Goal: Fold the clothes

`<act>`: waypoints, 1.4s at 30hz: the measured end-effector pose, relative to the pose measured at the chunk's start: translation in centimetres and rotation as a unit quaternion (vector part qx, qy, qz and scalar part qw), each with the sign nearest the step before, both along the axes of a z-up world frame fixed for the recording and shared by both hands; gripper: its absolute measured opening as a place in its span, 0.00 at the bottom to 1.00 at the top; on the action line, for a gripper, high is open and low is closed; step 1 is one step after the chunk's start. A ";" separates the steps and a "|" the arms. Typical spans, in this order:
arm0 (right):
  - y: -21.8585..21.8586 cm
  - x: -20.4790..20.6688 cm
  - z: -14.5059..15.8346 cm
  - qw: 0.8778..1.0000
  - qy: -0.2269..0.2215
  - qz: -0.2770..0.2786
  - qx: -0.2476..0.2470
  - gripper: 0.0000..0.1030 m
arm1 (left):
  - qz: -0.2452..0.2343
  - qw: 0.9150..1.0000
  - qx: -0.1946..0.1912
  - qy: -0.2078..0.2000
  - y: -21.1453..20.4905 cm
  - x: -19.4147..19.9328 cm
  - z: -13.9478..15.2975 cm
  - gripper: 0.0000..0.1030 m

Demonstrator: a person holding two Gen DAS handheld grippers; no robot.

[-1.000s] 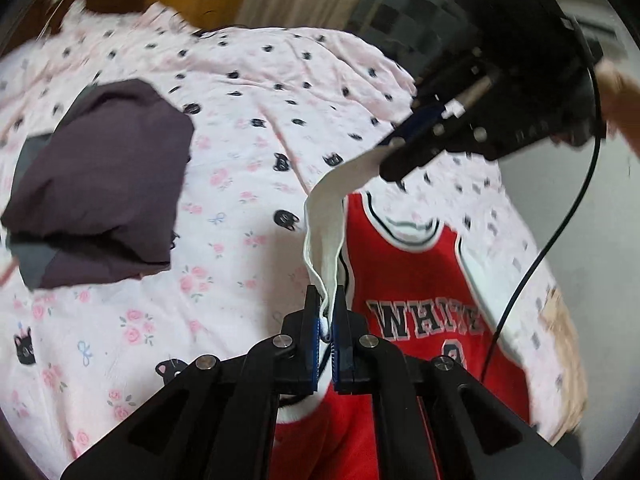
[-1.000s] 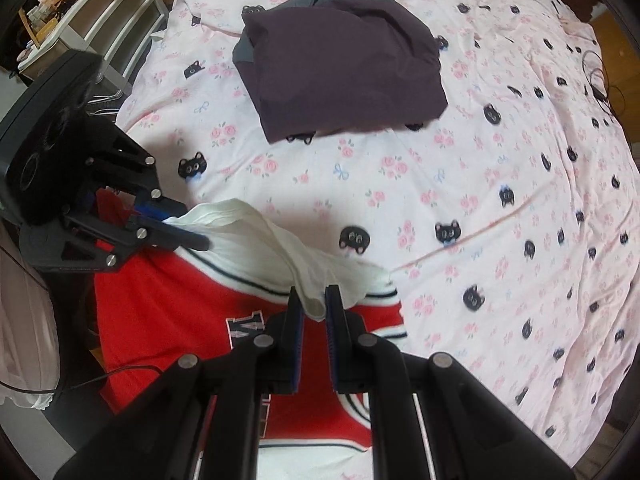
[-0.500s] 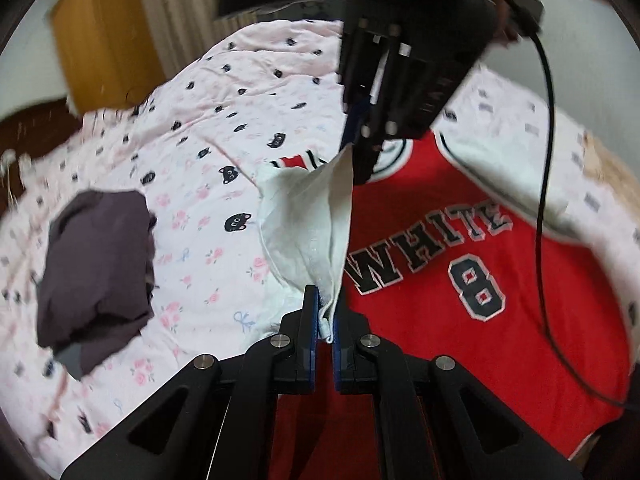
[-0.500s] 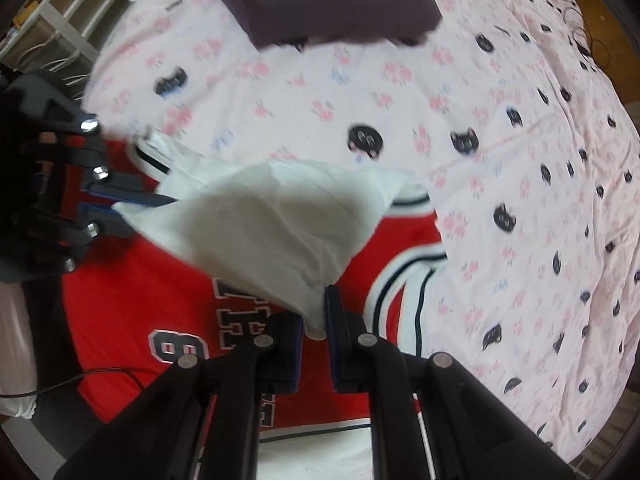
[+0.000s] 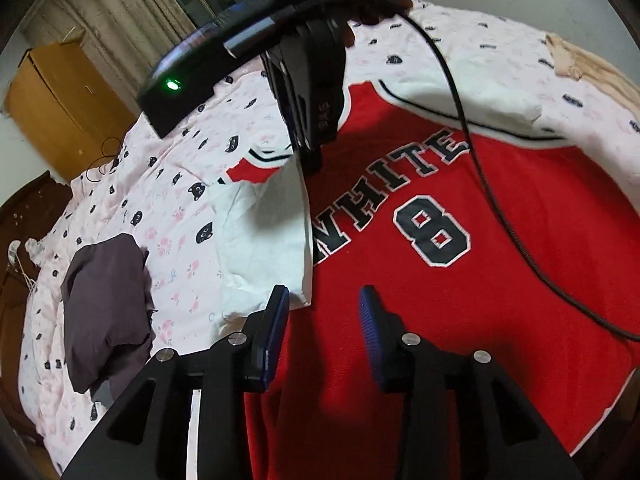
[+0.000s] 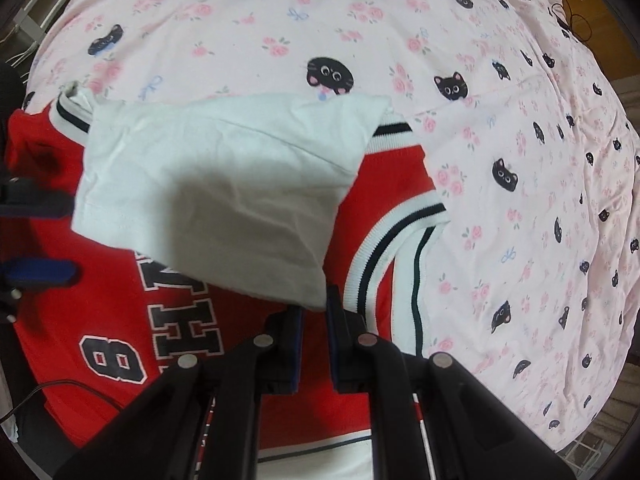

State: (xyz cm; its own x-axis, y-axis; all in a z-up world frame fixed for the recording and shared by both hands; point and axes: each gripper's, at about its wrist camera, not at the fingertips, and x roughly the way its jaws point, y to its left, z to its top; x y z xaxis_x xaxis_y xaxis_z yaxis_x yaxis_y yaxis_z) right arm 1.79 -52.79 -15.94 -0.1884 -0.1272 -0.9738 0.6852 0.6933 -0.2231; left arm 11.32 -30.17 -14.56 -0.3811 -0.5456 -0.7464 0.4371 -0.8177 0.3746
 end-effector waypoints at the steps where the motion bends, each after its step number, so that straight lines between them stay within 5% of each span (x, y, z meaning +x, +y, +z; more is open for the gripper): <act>1: 0.0 -0.1 -0.1 1.000 0.000 -0.001 0.000 0.11 | 0.006 1.000 -0.002 0.009 -0.2 0.3 0.4 0.31; 5: 0.2 -0.6 -0.4 1.000 0.001 -0.006 0.003 0.11 | 0.075 0.996 0.003 0.042 -2.9 1.8 1.6 0.44; 10: 0.0 -1.5 0.2 1.000 0.013 -0.017 -0.008 0.11 | 0.146 0.988 0.049 0.010 -6.3 2.8 -0.4 0.44; 13: -0.9 -1.9 2.0 0.999 0.004 -0.036 -0.040 0.11 | 0.161 0.983 0.083 -0.007 -7.2 3.1 -1.9 0.44; 19: -3.7 0.6 4.7 0.993 -0.063 -0.054 -0.083 0.13 | 0.162 0.984 0.066 -0.015 -6.5 2.9 -2.1 0.44; 22: -4.9 2.7 3.7 0.993 -0.065 -0.052 -0.084 0.27 | 0.163 0.984 0.066 -0.015 -6.6 2.9 -2.2 0.44; 24: -5.1 3.1 3.1 0.992 -0.070 -0.066 -0.082 0.48 | 0.163 0.984 0.069 -0.013 -6.8 2.9 -2.2 0.44; 25: -5.4 3.0 2.9 0.991 -0.078 -0.077 -0.080 0.48 | 0.163 0.984 0.070 -0.013 -6.8 2.9 -2.2 0.44; 31: -7.2 1.4 1.7 0.976 -0.138 -0.159 -0.050 0.48 | 0.163 0.984 0.074 -0.012 -6.7 3.0 -2.1 0.44; 35: -7.4 0.8 0.8 0.975 -0.136 -0.174 -0.031 0.25 | 0.165 0.983 0.075 -0.014 -6.9 3.0 -2.2 0.48; 42: -7.4 -0.8 0.4 0.972 -0.112 -0.199 -0.049 0.23 | 0.176 0.981 0.087 -0.013 -7.2 3.2 -2.5 0.54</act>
